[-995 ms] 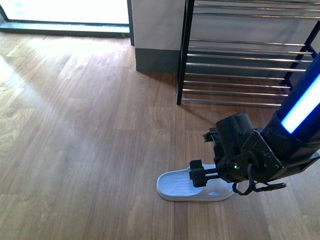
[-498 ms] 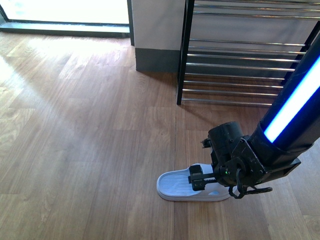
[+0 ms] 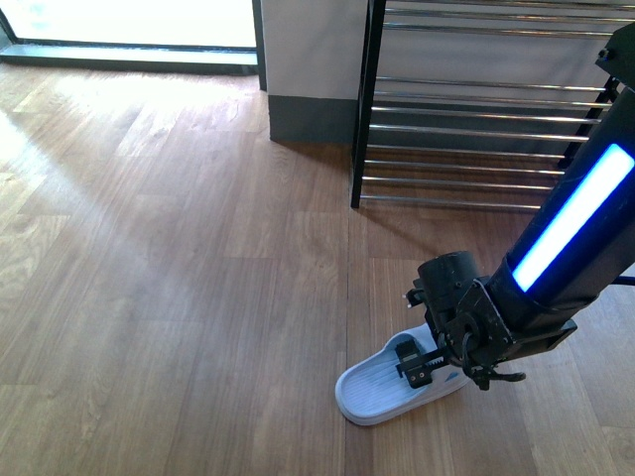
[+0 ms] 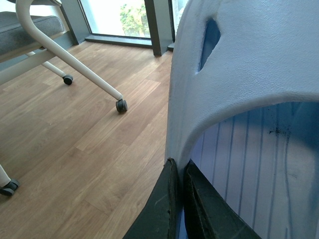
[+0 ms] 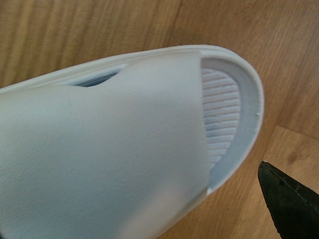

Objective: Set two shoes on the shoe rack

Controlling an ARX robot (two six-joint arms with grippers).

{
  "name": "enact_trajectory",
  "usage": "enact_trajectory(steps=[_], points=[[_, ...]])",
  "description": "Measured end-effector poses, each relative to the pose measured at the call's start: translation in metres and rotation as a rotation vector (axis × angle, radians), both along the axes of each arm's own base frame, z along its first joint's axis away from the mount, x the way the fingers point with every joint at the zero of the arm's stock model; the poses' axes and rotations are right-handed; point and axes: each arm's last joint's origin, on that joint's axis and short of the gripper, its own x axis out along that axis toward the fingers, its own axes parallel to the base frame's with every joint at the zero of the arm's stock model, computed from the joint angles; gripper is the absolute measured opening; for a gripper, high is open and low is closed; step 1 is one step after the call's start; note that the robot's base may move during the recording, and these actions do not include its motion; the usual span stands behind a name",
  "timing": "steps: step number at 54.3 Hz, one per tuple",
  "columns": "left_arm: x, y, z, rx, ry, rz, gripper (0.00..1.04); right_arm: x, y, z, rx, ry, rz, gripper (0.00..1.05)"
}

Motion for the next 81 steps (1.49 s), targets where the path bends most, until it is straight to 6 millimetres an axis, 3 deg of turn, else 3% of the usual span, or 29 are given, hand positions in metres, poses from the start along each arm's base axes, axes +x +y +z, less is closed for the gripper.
enact_trajectory(steps=[11,19,27,38,66,81], points=[[0.000,0.000,0.000,0.000,0.000,0.000,0.02,0.011,-0.018,0.001,-0.095,0.022,0.030,0.96],[0.000,0.000,0.000,0.000,0.000,0.000,0.02,0.008,-0.034,0.000,-0.109,0.014,0.020,0.95],[0.000,0.000,0.000,0.000,0.000,0.000,0.02,-0.021,-0.048,-0.002,-0.096,0.033,-0.006,0.96],[0.000,0.000,0.000,0.000,0.000,0.000,0.02,-0.054,-0.047,-0.001,-0.072,0.099,0.054,0.96],[0.000,0.000,0.000,0.000,0.000,0.000,0.02,-0.052,-0.071,0.001,-0.083,0.058,-0.007,0.96],[0.000,0.000,0.000,0.000,0.000,0.000,0.02,-0.046,-0.081,0.001,-0.023,0.001,-0.071,0.53]])
